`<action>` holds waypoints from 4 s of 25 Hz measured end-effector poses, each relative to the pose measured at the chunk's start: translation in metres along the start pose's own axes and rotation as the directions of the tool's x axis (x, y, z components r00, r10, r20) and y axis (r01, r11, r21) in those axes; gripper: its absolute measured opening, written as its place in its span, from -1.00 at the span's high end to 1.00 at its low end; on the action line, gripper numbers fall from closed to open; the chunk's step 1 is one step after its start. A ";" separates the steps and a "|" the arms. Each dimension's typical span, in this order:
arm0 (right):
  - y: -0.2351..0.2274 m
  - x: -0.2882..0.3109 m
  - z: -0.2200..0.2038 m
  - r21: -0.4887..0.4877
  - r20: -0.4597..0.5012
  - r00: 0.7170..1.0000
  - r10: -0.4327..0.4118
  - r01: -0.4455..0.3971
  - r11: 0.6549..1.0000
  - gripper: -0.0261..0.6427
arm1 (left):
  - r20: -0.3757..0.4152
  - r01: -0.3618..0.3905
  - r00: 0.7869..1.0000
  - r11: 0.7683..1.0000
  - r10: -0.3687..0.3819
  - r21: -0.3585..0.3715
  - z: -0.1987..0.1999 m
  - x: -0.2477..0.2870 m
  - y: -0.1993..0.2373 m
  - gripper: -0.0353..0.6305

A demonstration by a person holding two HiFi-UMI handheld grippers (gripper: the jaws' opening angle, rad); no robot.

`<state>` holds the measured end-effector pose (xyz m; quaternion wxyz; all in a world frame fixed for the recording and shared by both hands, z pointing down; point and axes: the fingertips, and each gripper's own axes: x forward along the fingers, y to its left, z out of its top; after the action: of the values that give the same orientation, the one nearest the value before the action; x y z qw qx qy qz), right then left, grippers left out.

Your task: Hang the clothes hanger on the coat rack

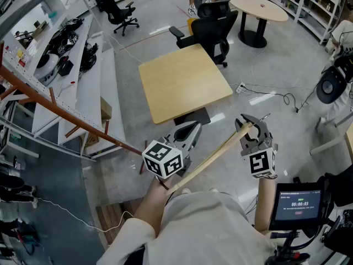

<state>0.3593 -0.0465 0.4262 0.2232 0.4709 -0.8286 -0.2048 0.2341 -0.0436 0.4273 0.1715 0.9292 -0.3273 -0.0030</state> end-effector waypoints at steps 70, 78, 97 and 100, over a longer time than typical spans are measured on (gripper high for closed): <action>0.258 0.360 0.617 -0.658 0.505 0.192 0.842 -0.545 0.519 0.67 | 0.428 -0.907 0.391 0.420 0.815 0.030 0.296 -0.429 0.258 0.89; 0.258 0.329 0.668 -0.709 0.504 0.168 0.847 -0.479 0.517 0.67 | 0.470 -0.926 0.349 0.374 0.810 0.043 0.326 -0.460 0.232 0.89; 0.287 0.331 0.666 -0.727 0.440 0.180 0.880 -0.504 0.467 0.67 | 0.484 -0.932 0.308 0.361 0.819 -0.017 0.313 -0.481 0.230 0.89; 0.294 0.331 0.666 -0.729 0.429 0.189 0.883 -0.505 0.462 0.67 | 0.479 -0.936 0.292 0.349 0.828 -0.033 0.307 -0.489 0.228 0.89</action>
<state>-0.3687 -0.1097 0.1028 0.0082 -0.1782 -0.8846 -0.4310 -0.3245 -0.0081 0.1596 -0.0505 0.5767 -0.8130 -0.0625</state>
